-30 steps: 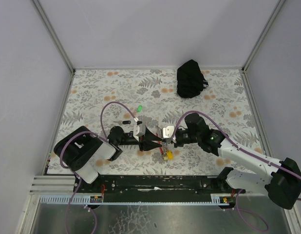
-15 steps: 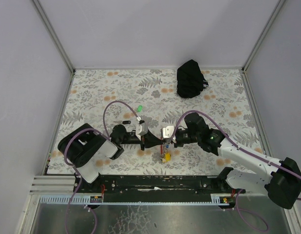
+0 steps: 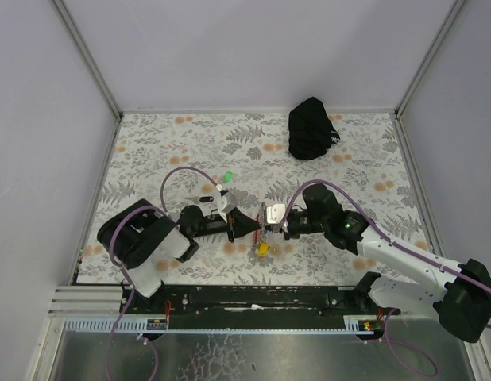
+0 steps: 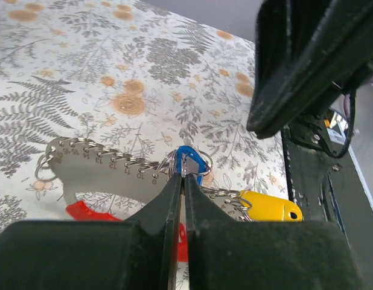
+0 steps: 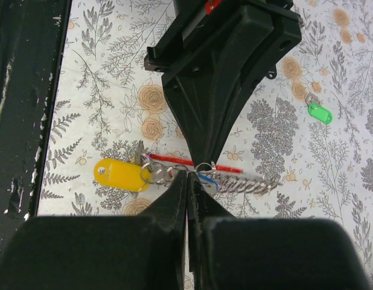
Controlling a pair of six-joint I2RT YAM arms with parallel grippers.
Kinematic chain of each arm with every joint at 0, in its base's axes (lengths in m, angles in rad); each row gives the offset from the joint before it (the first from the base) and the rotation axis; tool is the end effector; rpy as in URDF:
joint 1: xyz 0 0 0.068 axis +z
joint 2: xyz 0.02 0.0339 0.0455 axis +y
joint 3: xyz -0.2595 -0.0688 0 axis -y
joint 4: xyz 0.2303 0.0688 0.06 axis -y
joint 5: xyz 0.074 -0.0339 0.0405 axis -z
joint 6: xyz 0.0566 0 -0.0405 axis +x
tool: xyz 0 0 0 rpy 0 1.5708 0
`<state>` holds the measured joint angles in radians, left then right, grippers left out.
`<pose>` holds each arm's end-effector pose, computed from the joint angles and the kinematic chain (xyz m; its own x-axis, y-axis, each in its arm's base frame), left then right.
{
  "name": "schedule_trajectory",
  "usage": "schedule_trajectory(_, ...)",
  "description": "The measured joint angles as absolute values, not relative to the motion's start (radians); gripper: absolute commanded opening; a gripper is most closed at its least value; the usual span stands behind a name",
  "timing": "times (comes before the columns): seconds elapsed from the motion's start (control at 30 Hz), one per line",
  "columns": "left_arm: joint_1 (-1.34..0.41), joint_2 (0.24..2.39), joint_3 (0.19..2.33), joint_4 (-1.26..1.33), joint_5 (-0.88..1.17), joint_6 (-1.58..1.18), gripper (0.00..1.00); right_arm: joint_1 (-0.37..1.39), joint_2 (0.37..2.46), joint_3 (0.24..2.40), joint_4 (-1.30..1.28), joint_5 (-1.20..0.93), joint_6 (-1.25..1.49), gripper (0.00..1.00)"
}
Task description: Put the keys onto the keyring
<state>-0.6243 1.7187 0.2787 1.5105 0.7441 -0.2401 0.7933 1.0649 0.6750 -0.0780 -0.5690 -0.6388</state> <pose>0.1911 -0.1849 0.1578 -0.1771 -0.0880 -0.9802 0.9638 0.1864 -0.1909 0.1457 0.1915 0.2536 0.3051 -0.4061 -0.8614 -0.9415 0.0077 -0.3371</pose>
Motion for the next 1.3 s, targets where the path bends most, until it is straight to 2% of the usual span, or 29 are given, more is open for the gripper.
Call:
schedule_trajectory(0.23,-0.623,1.674,0.262,1.512,0.645,-0.316,0.00,0.793,1.067,0.662,-0.060,-0.569,-0.620,0.00)
schedule_trajectory(0.27,-0.625,1.668,0.261,1.512,0.642,-0.317,0.00,0.793,1.068,0.660,-0.056,-0.568,-0.617,0.05)
schedule_trajectory(0.33,-0.628,1.665,0.261,1.512,0.640,-0.318,0.00,0.793,1.068,0.653,-0.044,-0.560,-0.612,0.29)
schedule_trajectory(0.4,-0.628,1.665,0.261,1.510,0.640,-0.318,0.00,0.794,1.061,0.638,-0.022,-0.538,-0.604,0.37)
schedule_trajectory(0.63,-0.628,1.638,0.261,1.477,0.639,-0.313,0.00,0.795,1.040,0.608,0.038,-0.488,-0.613,0.43)
schedule_trajectory(0.93,-0.628,1.584,0.262,1.391,0.634,-0.290,0.00,0.820,1.144,0.635,0.051,-0.443,-0.661,0.45)
schedule_trajectory(1.3,-0.628,1.562,0.264,1.320,0.630,-0.279,0.00,0.840,1.156,0.656,0.061,-0.404,-0.693,0.45)
